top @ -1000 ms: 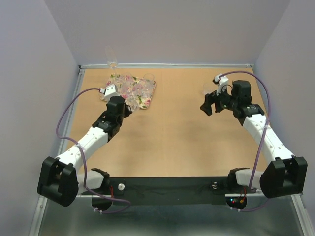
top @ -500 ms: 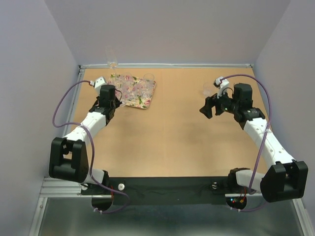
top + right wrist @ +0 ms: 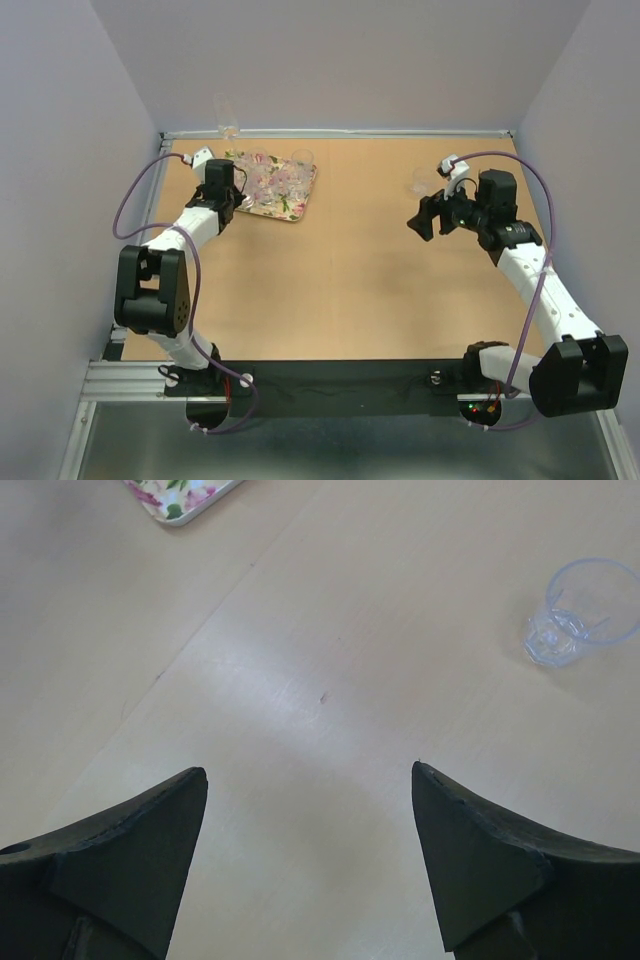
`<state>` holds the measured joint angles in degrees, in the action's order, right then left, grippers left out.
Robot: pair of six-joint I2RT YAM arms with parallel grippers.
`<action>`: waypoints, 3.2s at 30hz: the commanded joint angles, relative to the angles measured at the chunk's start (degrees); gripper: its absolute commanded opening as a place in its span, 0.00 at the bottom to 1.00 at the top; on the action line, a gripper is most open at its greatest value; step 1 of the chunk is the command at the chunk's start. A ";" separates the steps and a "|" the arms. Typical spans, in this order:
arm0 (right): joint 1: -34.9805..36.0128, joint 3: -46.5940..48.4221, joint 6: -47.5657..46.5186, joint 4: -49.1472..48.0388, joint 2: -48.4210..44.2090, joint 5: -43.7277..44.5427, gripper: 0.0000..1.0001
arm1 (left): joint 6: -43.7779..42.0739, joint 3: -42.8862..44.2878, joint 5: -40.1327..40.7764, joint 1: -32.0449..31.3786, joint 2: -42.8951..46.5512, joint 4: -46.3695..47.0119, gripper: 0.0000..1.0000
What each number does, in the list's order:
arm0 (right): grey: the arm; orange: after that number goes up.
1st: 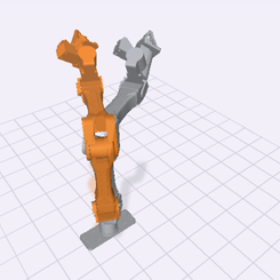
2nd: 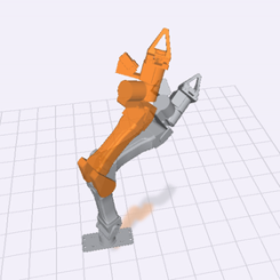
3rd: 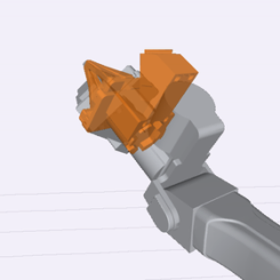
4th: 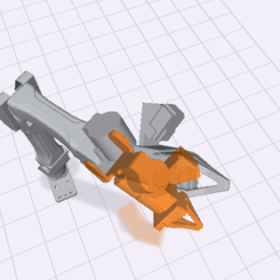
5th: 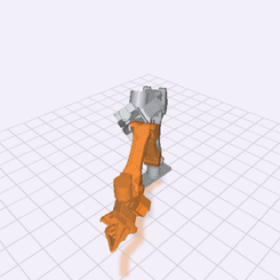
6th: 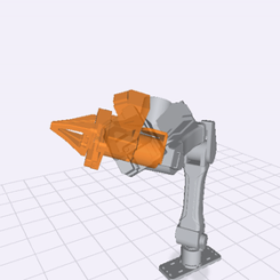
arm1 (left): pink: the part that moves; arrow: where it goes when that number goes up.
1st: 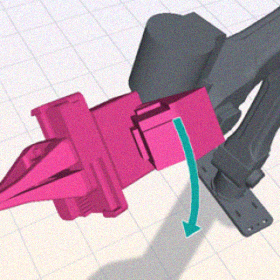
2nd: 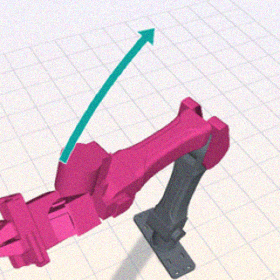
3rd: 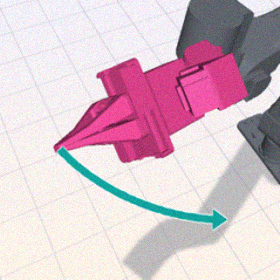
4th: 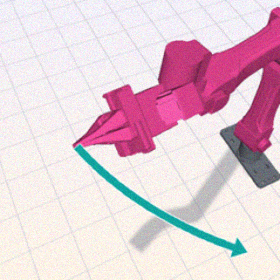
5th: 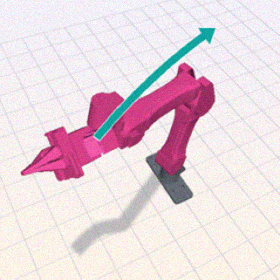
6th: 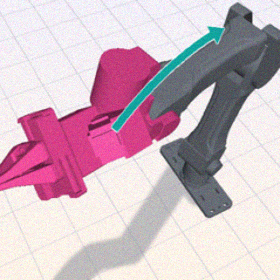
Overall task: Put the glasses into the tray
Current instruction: Place the glass into the tray, then grab a glass with a robot arm
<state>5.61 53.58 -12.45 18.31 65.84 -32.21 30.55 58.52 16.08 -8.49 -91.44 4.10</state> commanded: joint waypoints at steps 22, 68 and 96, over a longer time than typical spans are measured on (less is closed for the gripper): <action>-1.21 -0.67 0.32 -3.45 -1.60 -1.37 0.88 | -0.40 7.92 -0.43 2.43 -8.14 1.97 0.00; -4.02 -1.81 -2.49 -3.98 0.07 -0.14 0.88 | -20.78 -15.62 -14.58 2.78 42.21 -0.76 0.82; -4.29 10.40 -1.08 -3.63 14.75 2.24 0.88 | -22.72 -20.82 -18.19 2.60 53.91 0.12 0.83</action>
<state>1.56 59.64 -13.54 16.27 79.59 -30.79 8.60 38.20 -1.50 -5.91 -38.68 1.45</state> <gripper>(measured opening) 0.880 0.833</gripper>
